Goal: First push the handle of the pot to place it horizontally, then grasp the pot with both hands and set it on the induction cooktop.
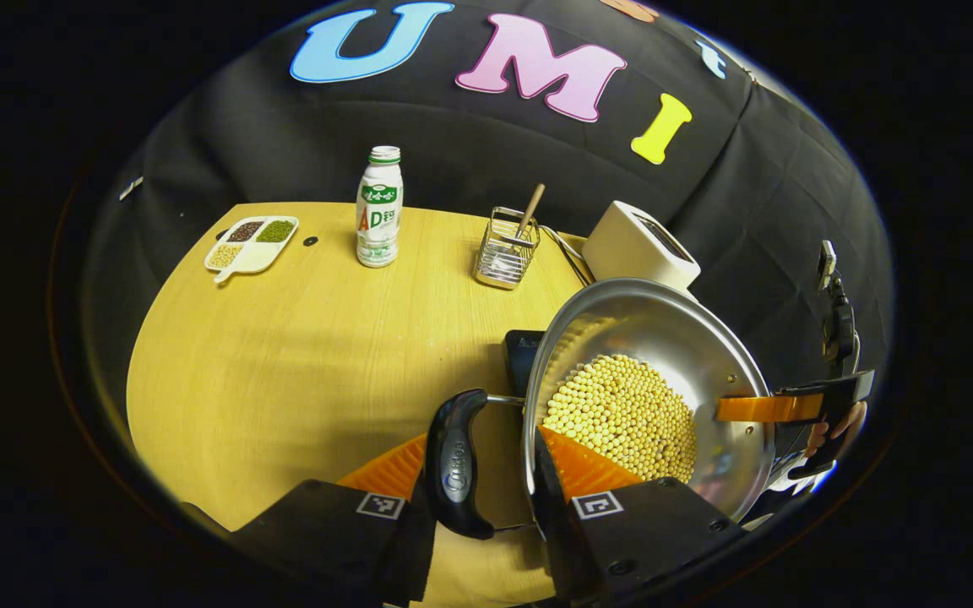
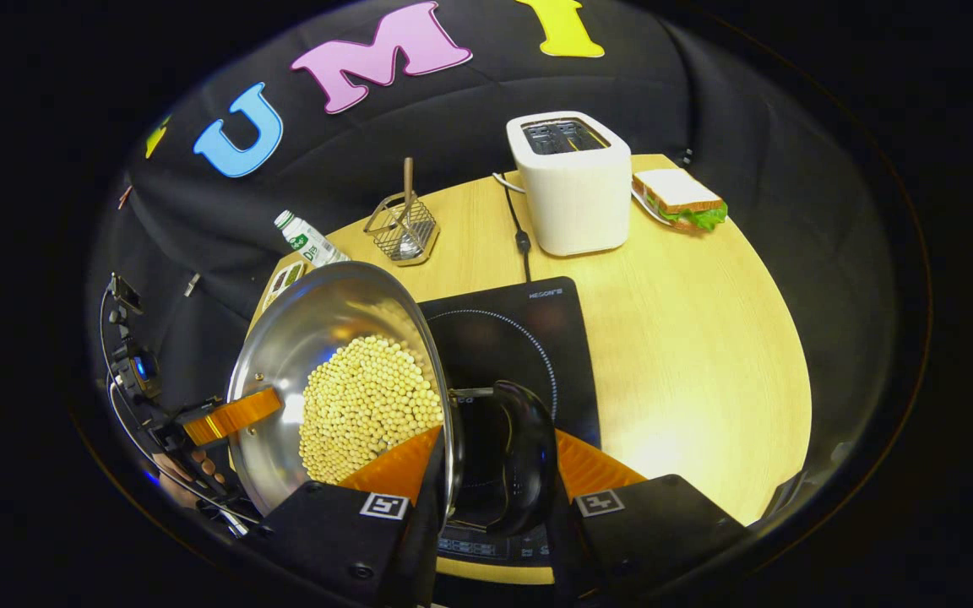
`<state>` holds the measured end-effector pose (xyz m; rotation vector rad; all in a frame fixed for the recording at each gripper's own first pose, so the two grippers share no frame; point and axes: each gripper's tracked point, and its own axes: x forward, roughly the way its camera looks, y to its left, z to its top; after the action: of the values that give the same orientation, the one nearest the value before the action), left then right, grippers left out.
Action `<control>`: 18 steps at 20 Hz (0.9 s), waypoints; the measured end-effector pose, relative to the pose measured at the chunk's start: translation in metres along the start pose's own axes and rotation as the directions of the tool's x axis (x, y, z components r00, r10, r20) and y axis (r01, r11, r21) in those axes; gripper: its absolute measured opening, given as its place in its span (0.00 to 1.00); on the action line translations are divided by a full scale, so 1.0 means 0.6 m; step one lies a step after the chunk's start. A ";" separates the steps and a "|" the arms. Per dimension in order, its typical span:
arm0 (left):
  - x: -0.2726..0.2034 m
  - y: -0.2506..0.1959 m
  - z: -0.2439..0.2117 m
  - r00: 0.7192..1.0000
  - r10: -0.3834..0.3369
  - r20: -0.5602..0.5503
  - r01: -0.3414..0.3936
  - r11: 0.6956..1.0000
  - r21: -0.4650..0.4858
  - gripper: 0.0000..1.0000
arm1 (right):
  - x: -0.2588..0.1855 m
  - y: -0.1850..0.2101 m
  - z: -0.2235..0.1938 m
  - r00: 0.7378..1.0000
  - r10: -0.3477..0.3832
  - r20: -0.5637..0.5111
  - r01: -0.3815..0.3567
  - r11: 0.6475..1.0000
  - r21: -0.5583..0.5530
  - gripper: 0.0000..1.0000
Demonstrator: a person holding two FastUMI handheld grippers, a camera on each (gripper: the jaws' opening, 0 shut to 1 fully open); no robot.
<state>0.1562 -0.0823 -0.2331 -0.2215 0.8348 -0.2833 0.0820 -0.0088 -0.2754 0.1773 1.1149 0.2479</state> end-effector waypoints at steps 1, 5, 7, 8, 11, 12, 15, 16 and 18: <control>0.011 -0.010 0.001 1.000 0.003 -0.004 -0.003 1.000 -0.001 0.57 | 0.003 -0.013 0.006 1.000 -0.001 -0.004 0.001 1.000 0.001 0.57; 0.047 -0.034 0.005 1.000 0.015 -0.008 -0.015 1.000 0.000 0.57 | 0.021 -0.051 0.021 1.000 -0.003 -0.018 0.003 1.000 0.004 0.57; 0.064 -0.044 0.004 1.000 0.021 -0.015 -0.021 1.000 -0.005 0.57 | 0.032 -0.067 0.026 1.000 -0.005 -0.029 0.006 1.000 0.005 0.57; 0.072 -0.047 0.002 1.000 0.024 -0.018 -0.024 1.000 -0.010 0.57 | 0.037 -0.074 0.027 0.999 -0.006 -0.034 0.007 1.000 0.007 0.57; 0.097 -0.052 0.000 0.999 0.032 -0.024 -0.033 0.999 -0.018 0.57 | 0.057 -0.091 0.034 0.999 -0.009 -0.044 0.010 1.000 0.011 0.57; 0.103 -0.056 0.001 0.999 0.037 -0.025 -0.038 0.999 -0.017 0.57 | 0.064 -0.095 0.036 0.999 -0.009 -0.048 0.010 1.000 0.013 0.57; 0.118 -0.056 0.001 0.998 0.049 -0.025 -0.049 0.999 -0.017 0.57 | 0.081 -0.106 0.035 0.998 -0.011 -0.060 0.012 1.000 0.024 0.57; 0.124 -0.055 -0.003 0.998 0.054 -0.028 -0.055 0.998 -0.016 0.57 | 0.088 -0.109 0.032 0.997 -0.014 -0.071 0.016 1.000 0.021 0.57; 0.128 -0.050 -0.008 0.998 0.062 -0.022 -0.062 0.998 -0.024 0.57 | 0.096 -0.108 0.038 0.998 -0.011 -0.055 0.012 1.000 0.020 0.57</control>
<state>0.1965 -0.1363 -0.2807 -0.2155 0.8652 -0.2177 0.1334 -0.0547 -0.3323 0.1828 1.1733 0.2325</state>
